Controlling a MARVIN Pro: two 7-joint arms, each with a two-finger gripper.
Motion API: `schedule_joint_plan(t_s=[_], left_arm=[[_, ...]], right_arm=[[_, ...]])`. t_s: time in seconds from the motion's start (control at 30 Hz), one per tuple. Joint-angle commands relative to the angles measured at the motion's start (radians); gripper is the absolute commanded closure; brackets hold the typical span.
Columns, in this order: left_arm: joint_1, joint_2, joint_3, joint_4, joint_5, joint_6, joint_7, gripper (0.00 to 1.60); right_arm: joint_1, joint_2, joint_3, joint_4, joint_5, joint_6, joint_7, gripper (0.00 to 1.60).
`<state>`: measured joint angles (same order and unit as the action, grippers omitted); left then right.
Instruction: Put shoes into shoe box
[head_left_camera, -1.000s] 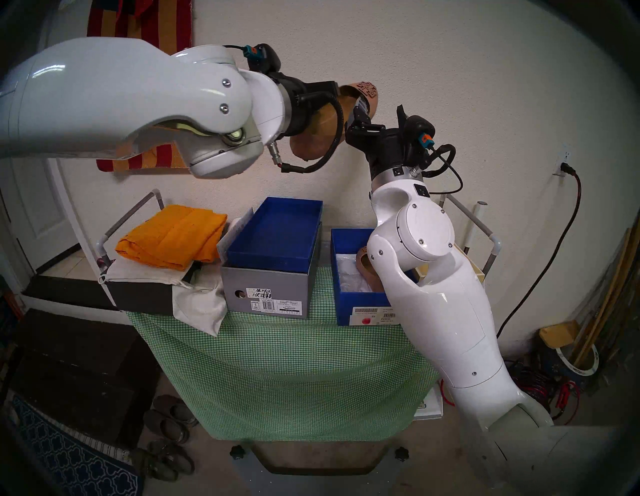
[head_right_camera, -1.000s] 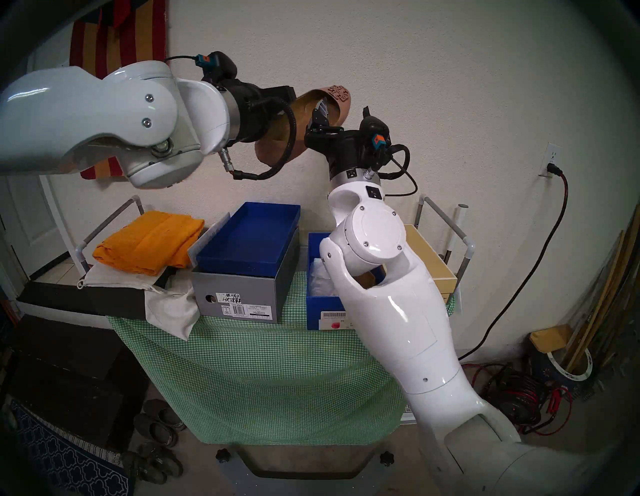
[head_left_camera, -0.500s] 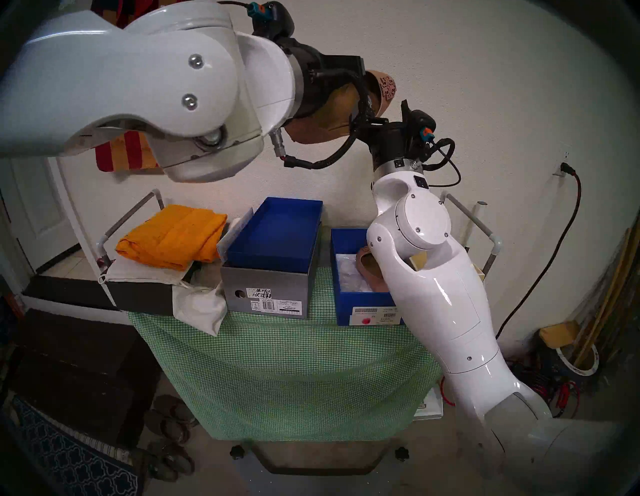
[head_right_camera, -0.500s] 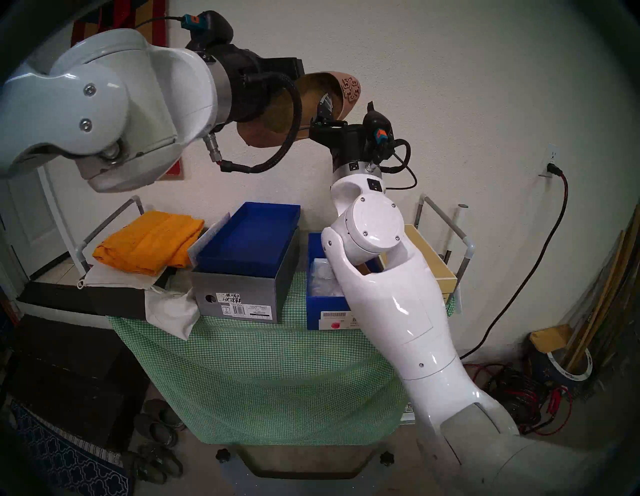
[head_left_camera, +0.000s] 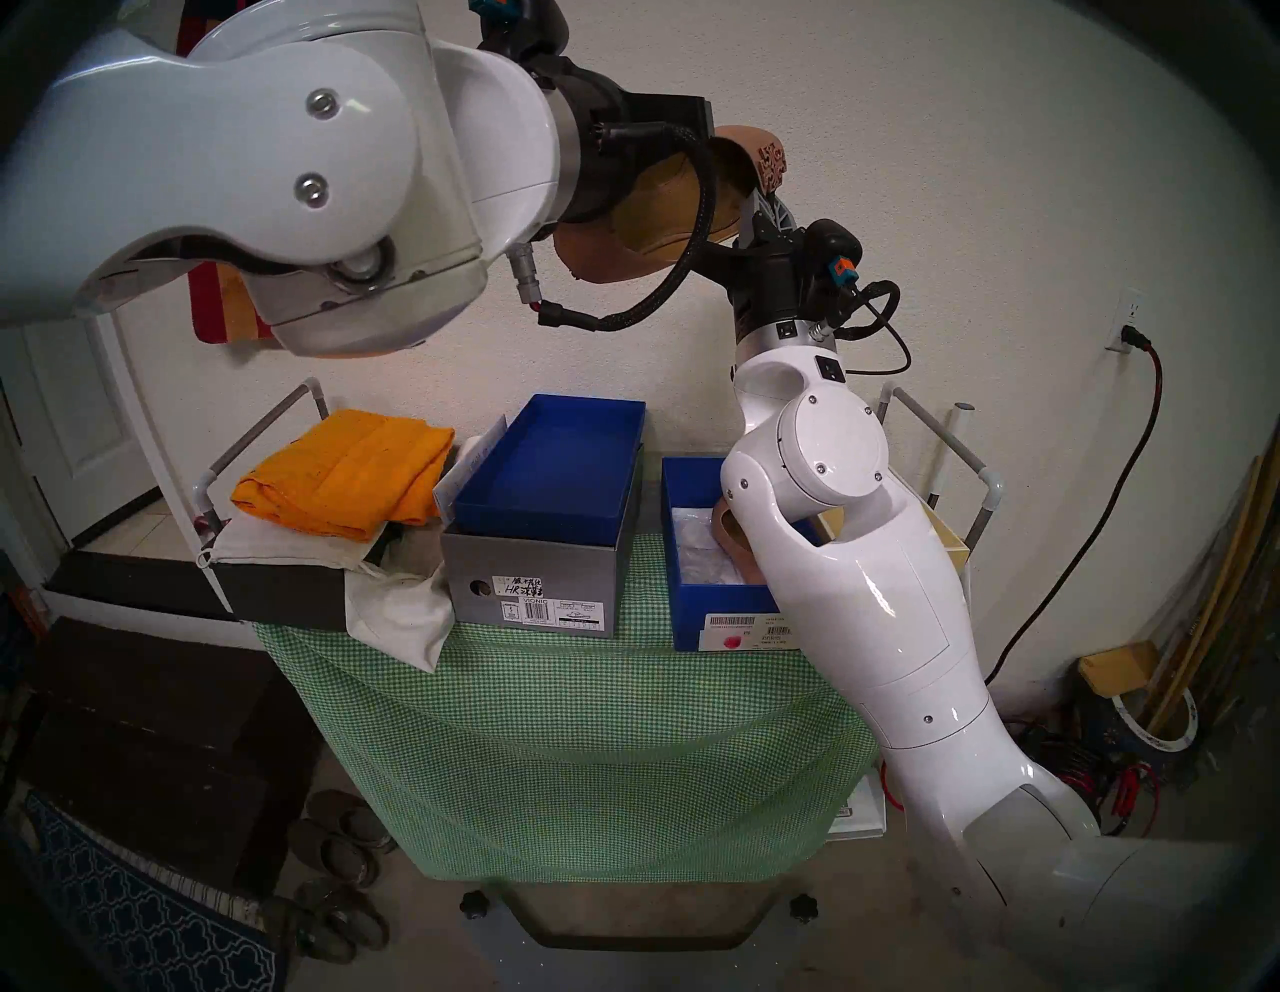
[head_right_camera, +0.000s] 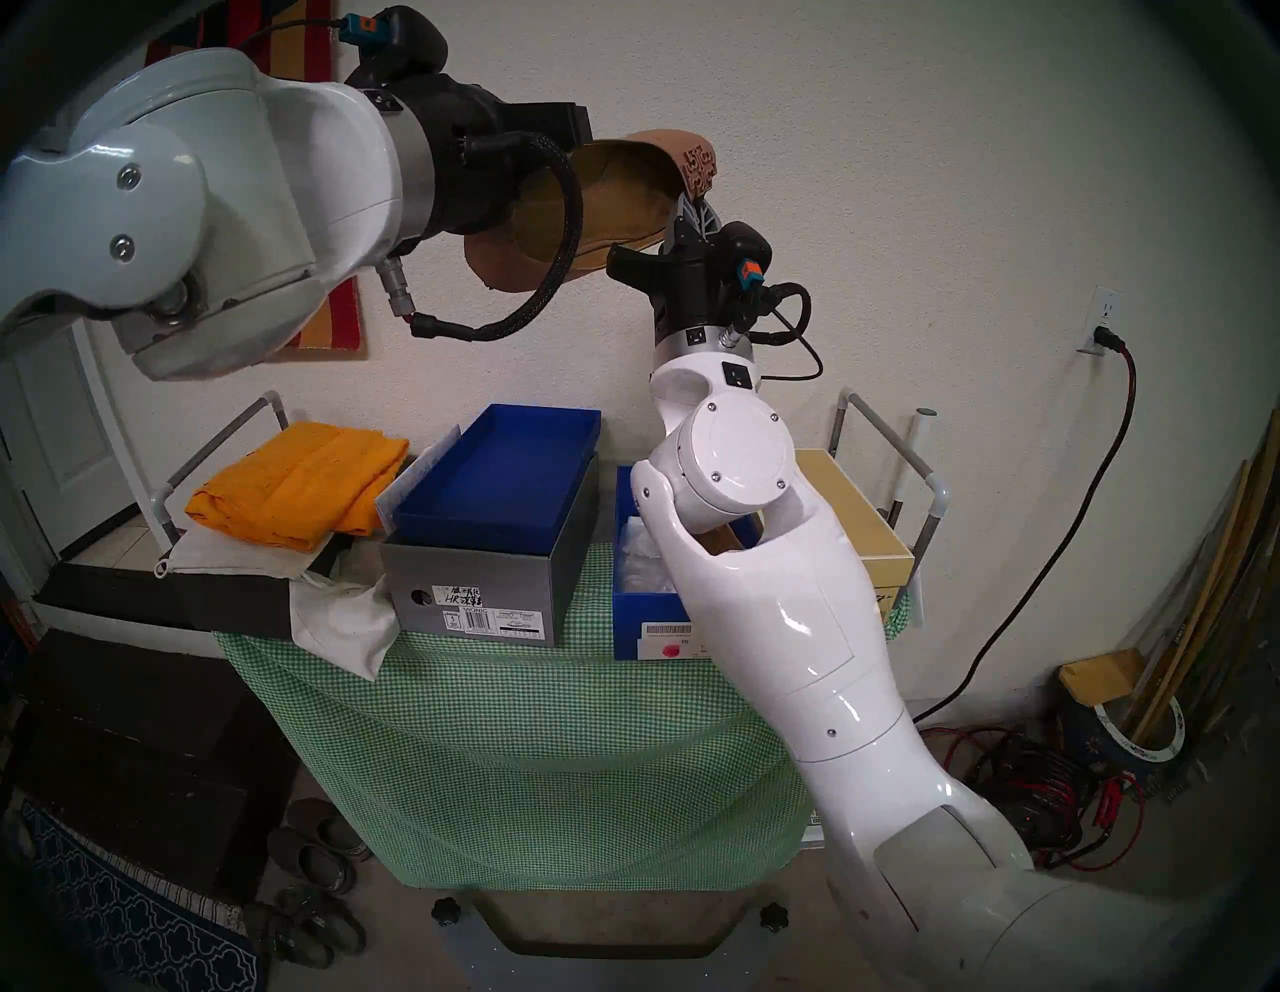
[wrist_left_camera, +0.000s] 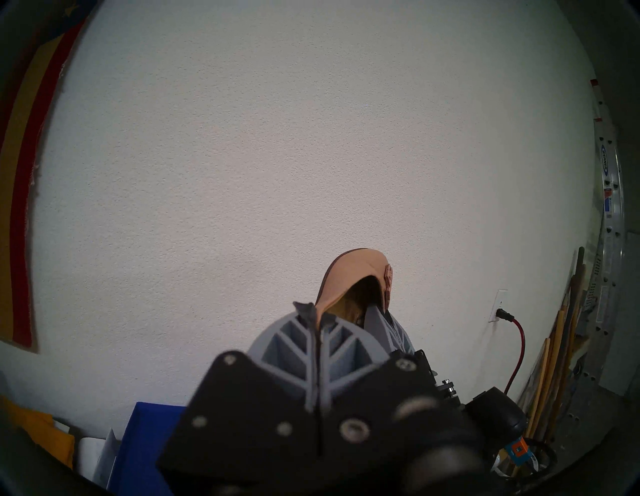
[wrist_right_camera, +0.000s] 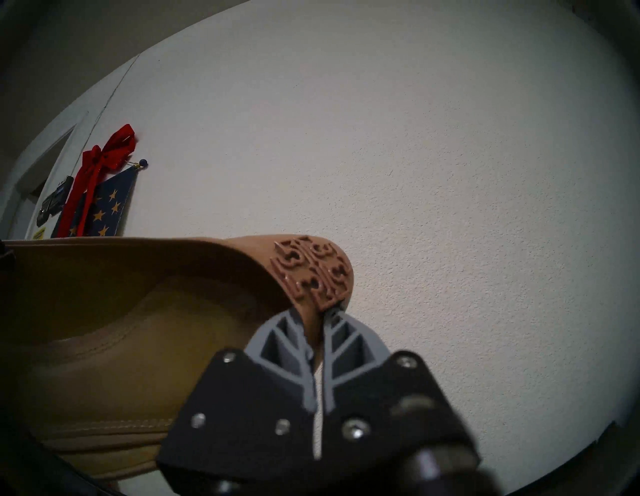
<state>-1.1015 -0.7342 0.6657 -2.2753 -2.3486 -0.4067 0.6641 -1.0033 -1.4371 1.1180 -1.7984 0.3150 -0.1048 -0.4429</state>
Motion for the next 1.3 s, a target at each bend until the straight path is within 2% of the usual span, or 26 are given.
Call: schedule_joint_plan(t_s=[0.0,0.1,0.17,0.2,0.3,0.37,0.47,0.5,0.53,0.57,0.7,0.83,0.97,1.03,1.1,1.17,1.27], left_arm=[[0.04,0.069,-0.084,-0.006,-0.038,0.097,-0.118,0.0],[0.05,0.077,-0.109,-0.016,-0.07,0.174,-0.191,0.0],[0.027,0.039,-0.089,-0.028,-0.064,0.208,-0.223,0.0],[0.034,0.04,-0.1,-0.033,-0.073,0.219,-0.234,0.0],[0.037,0.119,-0.121,-0.027,-0.106,0.275,-0.296,0.0],[0.016,0.155,-0.106,-0.022,-0.11,0.262,-0.321,0.0],[-0.016,0.172,-0.085,-0.006,-0.117,0.241,-0.291,0.0],[-0.019,0.196,-0.084,-0.006,-0.115,0.242,-0.283,0.0],[-0.034,0.189,-0.071,0.001,-0.112,0.232,-0.283,0.0],[-0.04,0.207,-0.069,-0.003,-0.109,0.236,-0.283,0.0],[-0.078,0.255,-0.049,-0.026,-0.077,0.249,-0.243,0.0],[-0.09,0.308,-0.019,-0.053,-0.056,0.248,-0.199,0.0],[-0.099,0.333,-0.003,-0.069,-0.028,0.256,-0.186,0.0],[-0.1,0.335,-0.002,-0.07,-0.026,0.256,-0.184,0.0],[-0.106,0.343,0.003,-0.076,-0.016,0.259,-0.179,0.0],[-0.108,0.344,0.004,-0.077,-0.015,0.26,-0.178,0.0],[-0.113,0.352,0.009,-0.082,-0.006,0.263,-0.175,0.0]], right_arm=[[-0.001,-0.003,0.009,0.006,-0.016,-0.017,-0.018,1.6],[0.01,-0.005,0.007,0.011,-0.029,-0.022,-0.021,1.6],[0.023,-0.01,0.011,0.013,-0.03,-0.018,-0.024,1.6],[0.03,-0.011,0.013,0.016,-0.033,-0.018,-0.024,1.6],[0.056,-0.012,0.021,0.023,-0.041,-0.016,-0.026,1.6],[0.069,-0.006,0.023,0.027,-0.053,-0.015,-0.023,1.6],[0.091,0.01,0.026,0.031,-0.074,0.009,-0.018,1.6],[0.099,0.016,0.027,0.031,-0.078,0.039,-0.02,1.6],[0.106,0.023,0.028,0.03,-0.08,0.055,-0.015,1.6],[0.109,0.034,0.028,0.026,-0.082,0.076,-0.008,1.6],[0.101,0.108,0.014,0.007,-0.116,0.158,0.038,1.6],[0.09,0.15,0.038,-0.034,-0.097,0.243,0.072,1.6],[0.05,0.213,0.064,-0.079,-0.096,0.327,0.122,1.6],[0.034,0.218,0.08,-0.084,-0.098,0.339,0.138,1.6],[-0.006,0.282,0.104,-0.115,-0.085,0.413,0.168,1.6],[-0.027,0.265,0.127,-0.115,-0.094,0.417,0.185,1.6],[-0.072,0.314,0.142,-0.161,-0.051,0.478,0.218,1.6]])
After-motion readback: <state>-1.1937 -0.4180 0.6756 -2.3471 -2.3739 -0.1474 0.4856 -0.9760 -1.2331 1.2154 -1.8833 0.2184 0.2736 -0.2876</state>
